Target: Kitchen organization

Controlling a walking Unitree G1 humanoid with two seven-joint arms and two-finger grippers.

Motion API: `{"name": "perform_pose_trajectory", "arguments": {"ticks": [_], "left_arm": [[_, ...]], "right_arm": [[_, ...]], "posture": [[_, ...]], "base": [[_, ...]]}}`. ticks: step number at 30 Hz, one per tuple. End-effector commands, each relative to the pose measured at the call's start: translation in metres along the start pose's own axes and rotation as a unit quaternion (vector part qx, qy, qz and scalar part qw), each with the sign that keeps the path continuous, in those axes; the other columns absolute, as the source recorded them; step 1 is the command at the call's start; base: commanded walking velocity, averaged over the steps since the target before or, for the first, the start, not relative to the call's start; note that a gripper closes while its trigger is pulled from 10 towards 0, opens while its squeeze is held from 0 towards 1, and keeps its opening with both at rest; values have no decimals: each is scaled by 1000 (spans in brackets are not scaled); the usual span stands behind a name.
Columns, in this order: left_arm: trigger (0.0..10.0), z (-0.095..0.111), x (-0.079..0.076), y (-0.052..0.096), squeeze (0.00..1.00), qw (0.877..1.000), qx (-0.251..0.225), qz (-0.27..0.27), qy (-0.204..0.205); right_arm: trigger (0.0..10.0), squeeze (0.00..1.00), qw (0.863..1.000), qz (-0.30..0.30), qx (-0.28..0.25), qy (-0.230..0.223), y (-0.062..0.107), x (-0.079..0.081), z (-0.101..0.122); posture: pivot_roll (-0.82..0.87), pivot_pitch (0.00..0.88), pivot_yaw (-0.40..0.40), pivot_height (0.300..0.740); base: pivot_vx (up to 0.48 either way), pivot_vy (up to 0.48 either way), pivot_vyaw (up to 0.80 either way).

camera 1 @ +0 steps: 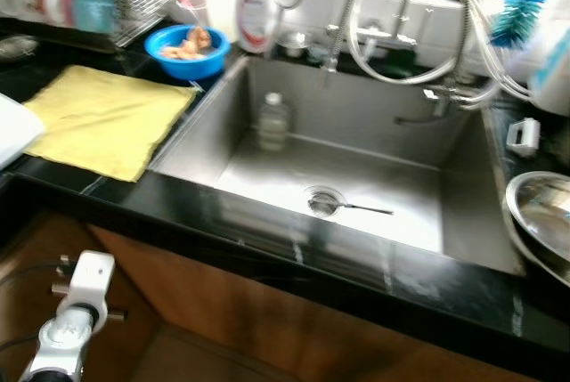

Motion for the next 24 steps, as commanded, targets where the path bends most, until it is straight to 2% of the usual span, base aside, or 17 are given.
{"name": "perform_pose_trajectory", "arguments": {"ticks": [1,3,6,7,9,11,12,14,16,17,20,21,22,24], "left_arm": [[10000,-16,-17,10,0,999,15,-37,-8],[10000,-17,-13,17,0,999,2,-37,-9],[10000,-19,11,44,0,1000,-16,-17,-7],[10000,-19,11,44,0,1000,-16,-17,-7],[10000,-17,24,61,0,1000,-21,9,6],[10000,-16,27,67,0,1000,-22,17,9],[10000,-11,33,84,0,999,-27,30,4],[10000,-6,39,104,0,999,-31,45,-5],[10000,-2,47,115,0,997,-30,72,-6],[10000,7,56,126,0,994,-33,99,-17],[10000,16,64,137,0,992,-33,123,-14],[10000,29,75,143,0,988,-43,146,-28],[10000,29,75,143,0,988,-43,146,-28],[10000,60,98,144,0,976,-71,200,-47]], "right_arm": [[10000,0,1000,-19,12,-9,5,-1,-4],[10000,0,1000,-20,15,-10,5,1,-3],[10000,0,1000,-17,23,-6,6,5,3],[10000,0,1000,-17,23,-6,6,5,3],[10000,0,1000,-17,17,-4,4,4,6],[10000,0,1000,-18,16,-2,4,3,7],[10000,0,1000,-18,12,-1,3,3,10],[10000,0,1000,-17,8,0,2,3,12],[10000,0,1000,-17,6,-1,0,3,14],[10000,0,1000,-17,7,0,-1,3,14],[10000,0,1000,-15,7,2,-2,4,15],[10000,0,1000,-15,4,3,-3,4,17],[10000,0,1000,-15,4,3,-3,4,17],[10000,0,1000,-12,-9,6,-7,6,25]], "posture": [[-50,62,14,740],[-49,62,15,740],[-37,63,18,740],[-37,63,18,740],[-30,59,31,740],[-30,59,31,740],[-22,56,37,740],[-14,56,40,740],[-4,56,40,740],[-2,55,40,740],[10,53,37,740],[19,53,33,740],[19,53,33,740],[39,55,28,740]], "base": [[0,0,0],[0,0,0],[0,0,0],[0,0,0],[0,0,0],[0,0,0],[0,0,0],[0,0,0],[0,0,0],[0,0,0],[0,0,0],[0,0,0],[0,0,0],[0,0,0]]}}
Point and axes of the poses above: a point about 5 cm out from each wrist's last joint towards the gripper, its own y axis pointing back from the gripper into the wrist, its own z axis along the axis of the wrist's last joint, x = y × z, the point moved 5 cm from there along -y, pointing out of the wrist towards the gripper, and after that the axes turned 7 degrees about -y, right-handed, at the moved point
